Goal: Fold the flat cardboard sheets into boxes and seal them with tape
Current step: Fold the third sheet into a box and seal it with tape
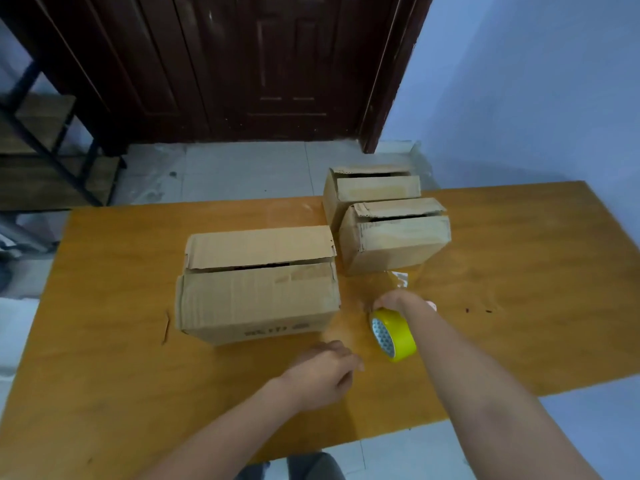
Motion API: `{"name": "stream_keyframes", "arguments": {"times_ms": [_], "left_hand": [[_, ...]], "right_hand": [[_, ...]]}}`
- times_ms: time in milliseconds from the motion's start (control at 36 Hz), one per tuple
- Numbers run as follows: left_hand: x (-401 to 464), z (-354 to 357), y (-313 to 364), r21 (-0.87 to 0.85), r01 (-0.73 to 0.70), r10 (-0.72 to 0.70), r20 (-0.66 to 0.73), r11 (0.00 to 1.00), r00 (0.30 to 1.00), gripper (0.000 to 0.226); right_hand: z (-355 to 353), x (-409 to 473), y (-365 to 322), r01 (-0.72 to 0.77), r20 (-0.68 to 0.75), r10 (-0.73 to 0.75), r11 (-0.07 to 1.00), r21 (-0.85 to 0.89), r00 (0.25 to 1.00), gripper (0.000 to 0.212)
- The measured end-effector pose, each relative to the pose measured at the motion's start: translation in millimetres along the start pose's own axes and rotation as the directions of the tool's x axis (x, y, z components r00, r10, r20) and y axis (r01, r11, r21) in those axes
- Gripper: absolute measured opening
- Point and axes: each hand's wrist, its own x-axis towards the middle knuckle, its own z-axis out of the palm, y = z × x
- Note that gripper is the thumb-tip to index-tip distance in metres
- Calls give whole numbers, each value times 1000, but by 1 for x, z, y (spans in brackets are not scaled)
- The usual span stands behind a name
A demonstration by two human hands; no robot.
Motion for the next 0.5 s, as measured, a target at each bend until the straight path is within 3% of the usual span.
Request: {"name": "stream_keyframes", "arguments": {"times_ms": [111,167,194,250,306,361,417,500], "left_hand": [[27,8,2,-158,295,-263,193,942,945,27],[43,22,-5,-365,459,-393,243,810,887,24],[50,29,-7,-513,505,-444,248,694,861,19],[62,37,-12,-720,510,-567,196,471,800,7],[75,43,-20,-832,490,-670,211,259,712,25],[85,46,-25,-870,485,-718,285,84,635,28],[93,51,-30,-867,498,-737,335,3,587,29],[98,54,-30,-872,486,-728,372,-61,576,23]], "right_hand": [[-1,-15,0,-11,44,4,989,145,999,49],[7,-12,6,-48,0,50,953,299,999,46],[14,-6,10,-43,-24,57,921,388,998,44],[26,1,13,-25,-76,76,851,524,994,42],[39,12,16,47,-198,82,820,570,977,27],[47,15,16,94,-285,85,824,559,955,12],[53,15,18,138,-342,79,814,565,936,23],[58,8,27,179,-367,100,737,651,925,8]]}}
